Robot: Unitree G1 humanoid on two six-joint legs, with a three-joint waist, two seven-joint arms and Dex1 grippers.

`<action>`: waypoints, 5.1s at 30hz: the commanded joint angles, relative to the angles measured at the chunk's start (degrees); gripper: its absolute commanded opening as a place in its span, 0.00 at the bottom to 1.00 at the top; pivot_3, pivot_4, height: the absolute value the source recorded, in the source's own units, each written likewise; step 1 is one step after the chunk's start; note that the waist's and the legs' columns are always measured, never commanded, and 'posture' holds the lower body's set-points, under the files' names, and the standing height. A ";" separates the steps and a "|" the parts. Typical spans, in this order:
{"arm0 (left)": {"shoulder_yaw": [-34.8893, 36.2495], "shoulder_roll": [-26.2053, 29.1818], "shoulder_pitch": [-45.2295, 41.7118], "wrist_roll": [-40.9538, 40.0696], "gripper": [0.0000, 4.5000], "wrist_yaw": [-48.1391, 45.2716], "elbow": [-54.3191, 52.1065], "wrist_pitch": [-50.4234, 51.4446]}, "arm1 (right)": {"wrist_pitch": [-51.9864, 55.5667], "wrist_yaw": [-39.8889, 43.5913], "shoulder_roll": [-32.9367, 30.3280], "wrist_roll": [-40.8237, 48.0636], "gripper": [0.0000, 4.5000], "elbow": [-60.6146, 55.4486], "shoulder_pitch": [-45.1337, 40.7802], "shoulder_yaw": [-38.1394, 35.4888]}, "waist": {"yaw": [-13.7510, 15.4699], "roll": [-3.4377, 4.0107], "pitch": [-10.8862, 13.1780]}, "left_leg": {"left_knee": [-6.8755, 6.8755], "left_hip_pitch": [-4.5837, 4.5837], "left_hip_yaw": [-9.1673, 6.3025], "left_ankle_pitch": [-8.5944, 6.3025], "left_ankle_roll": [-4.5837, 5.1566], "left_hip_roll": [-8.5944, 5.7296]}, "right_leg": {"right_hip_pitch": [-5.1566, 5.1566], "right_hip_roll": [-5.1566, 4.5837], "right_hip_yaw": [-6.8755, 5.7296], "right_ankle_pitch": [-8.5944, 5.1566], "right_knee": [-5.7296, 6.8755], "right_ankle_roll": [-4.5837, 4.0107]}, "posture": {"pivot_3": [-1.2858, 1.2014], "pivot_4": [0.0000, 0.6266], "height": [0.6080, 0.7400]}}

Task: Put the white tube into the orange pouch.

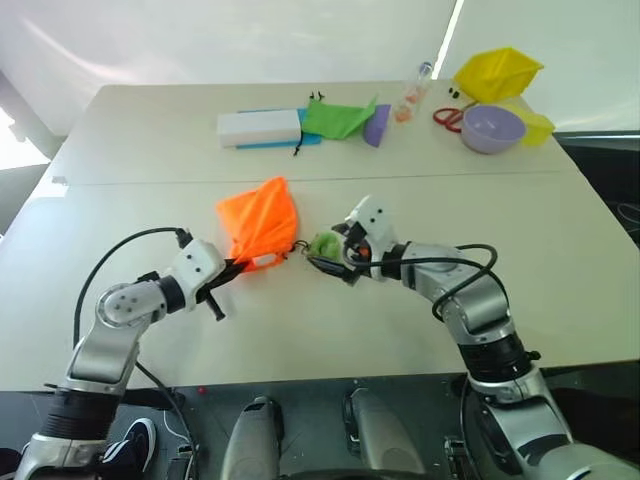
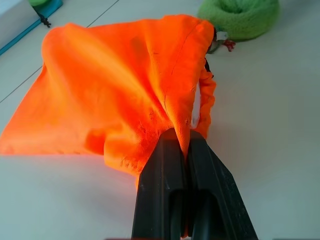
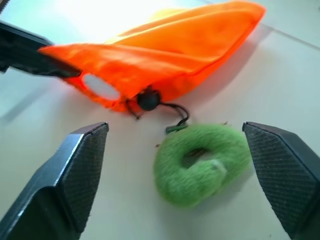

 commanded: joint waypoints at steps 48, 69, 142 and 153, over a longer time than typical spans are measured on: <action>2.60 0.97 0.58 -6.34 0.52 -5.75 2.00 1.34 | 2.45 1.51 -3.88 12.13 0.00 -9.57 6.94 -10.01 | 0.26 0.00 0.00 | 0.05 -0.04 0.05 0.00 0.00 -0.02 | 0.00 -0.06 0.03 0.00 -0.01 0.02 | 0.52 0.24 1.00; -2.16 -2.30 -25.93 -6.74 0.74 -18.56 23.67 -5.53 | 0.67 2.95 -11.95 12.54 0.00 -6.29 8.71 -11.91 | 1.65 -0.02 -0.01 | 0.10 -0.05 0.06 0.00 0.01 -0.05 | 0.06 0.03 0.02 -0.01 -0.05 0.06 | 0.52 0.24 1.00; -16.54 -21.67 -55.09 13.87 0.55 -34.52 66.61 -13.56 | -3.17 -2.89 -12.33 9.84 0.00 -9.35 12.70 -11.68 | 1.75 -0.05 0.02 | 0.27 -0.22 -0.14 0.01 0.03 -0.10 | 0.04 0.16 0.03 0.04 0.06 0.29 | 0.52 0.24 1.00; -15.53 -22.11 -54.65 13.24 0.28 -34.24 65.89 -12.95 | -3.37 -2.57 -11.86 9.54 0.00 -8.77 11.82 -11.16 | 1.74 -0.05 0.02 | 0.27 -0.22 -0.15 0.01 0.03 -0.10 | 0.04 0.17 0.03 0.05 0.08 0.30 | 0.52 0.24 1.00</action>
